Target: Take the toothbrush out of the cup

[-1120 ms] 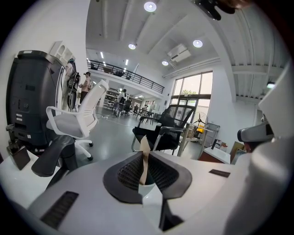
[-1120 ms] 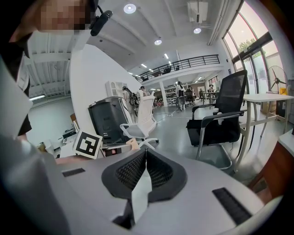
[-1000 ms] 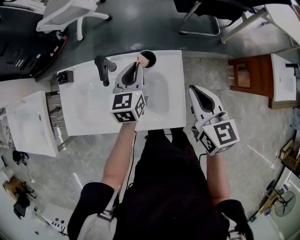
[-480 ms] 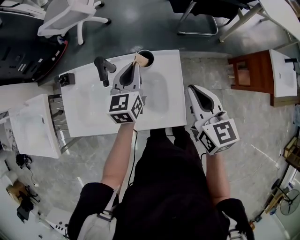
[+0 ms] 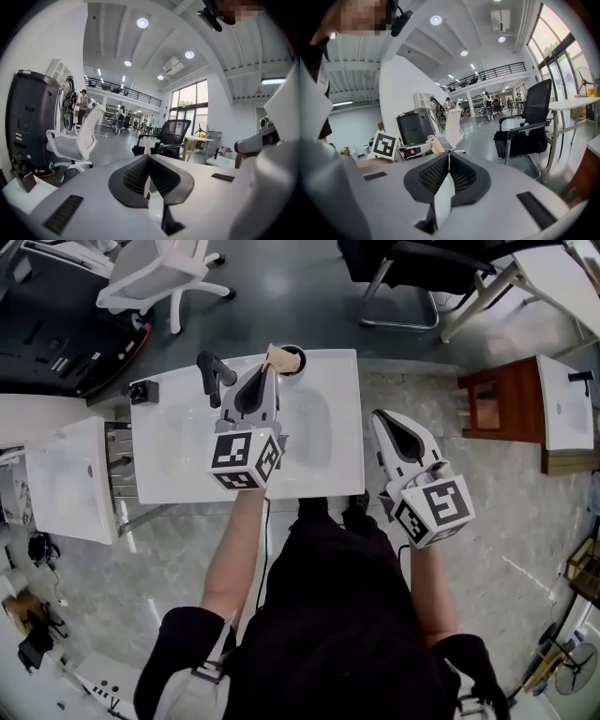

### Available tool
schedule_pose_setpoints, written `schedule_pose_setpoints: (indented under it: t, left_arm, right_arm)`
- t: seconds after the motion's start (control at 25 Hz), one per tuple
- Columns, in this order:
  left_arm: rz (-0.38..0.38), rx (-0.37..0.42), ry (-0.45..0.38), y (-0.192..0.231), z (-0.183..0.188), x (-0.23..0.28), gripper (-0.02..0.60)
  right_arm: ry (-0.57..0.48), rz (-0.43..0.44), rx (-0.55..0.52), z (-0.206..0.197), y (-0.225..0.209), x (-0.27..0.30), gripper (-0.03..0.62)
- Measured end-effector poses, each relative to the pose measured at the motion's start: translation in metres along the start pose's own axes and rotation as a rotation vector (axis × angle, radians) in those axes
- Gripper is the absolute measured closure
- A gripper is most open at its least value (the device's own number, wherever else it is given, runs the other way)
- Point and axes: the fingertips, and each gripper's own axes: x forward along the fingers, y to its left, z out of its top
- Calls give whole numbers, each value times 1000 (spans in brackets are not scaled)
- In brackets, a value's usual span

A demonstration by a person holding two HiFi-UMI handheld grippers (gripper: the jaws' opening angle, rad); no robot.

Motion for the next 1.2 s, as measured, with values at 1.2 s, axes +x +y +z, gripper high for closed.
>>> schedule_pose_setpoints:
  t: [1.2]
  left_arm:
    - [87,-110,-197,-155,40,-148,568]
  right_arm:
    - [-150,271,-48,19,-6,-115,562]
